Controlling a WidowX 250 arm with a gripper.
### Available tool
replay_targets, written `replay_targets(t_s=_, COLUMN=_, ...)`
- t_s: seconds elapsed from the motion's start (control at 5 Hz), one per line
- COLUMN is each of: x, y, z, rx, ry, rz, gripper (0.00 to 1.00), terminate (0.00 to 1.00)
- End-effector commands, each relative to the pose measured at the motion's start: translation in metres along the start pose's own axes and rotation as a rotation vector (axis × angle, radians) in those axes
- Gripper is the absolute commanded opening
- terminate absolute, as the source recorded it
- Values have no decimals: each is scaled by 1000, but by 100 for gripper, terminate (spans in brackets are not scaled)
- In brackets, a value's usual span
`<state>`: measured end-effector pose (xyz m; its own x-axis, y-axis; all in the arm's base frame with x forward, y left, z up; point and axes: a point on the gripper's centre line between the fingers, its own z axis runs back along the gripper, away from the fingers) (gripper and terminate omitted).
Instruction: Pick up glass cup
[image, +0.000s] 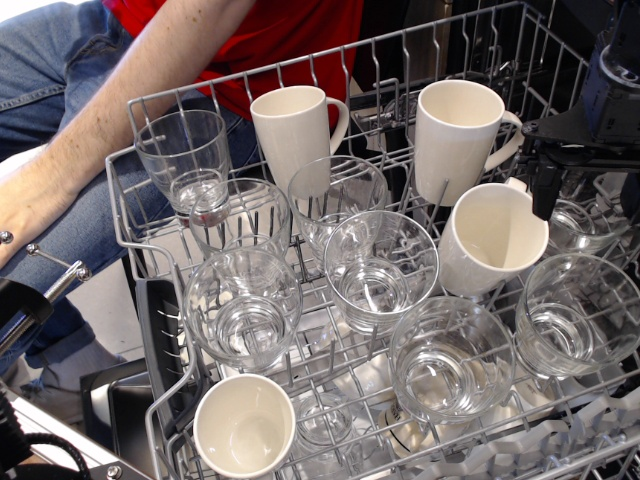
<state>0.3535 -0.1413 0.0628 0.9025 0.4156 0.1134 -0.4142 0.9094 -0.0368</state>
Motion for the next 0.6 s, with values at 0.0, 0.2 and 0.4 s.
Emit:
replay_targets(t_s=0.0, x=0, y=0, z=0, rx=0, ry=0, rz=0, gripper=100, terminate=0)
replay_targets(t_s=0.2, x=1, y=3, z=-13, rx=5, ry=-10, rz=14, gripper=100, terminate=0)
replay_targets(t_s=0.4, x=2, y=3, z=-26, rx=9, ry=-28, rz=18, gripper=100, terminate=0)
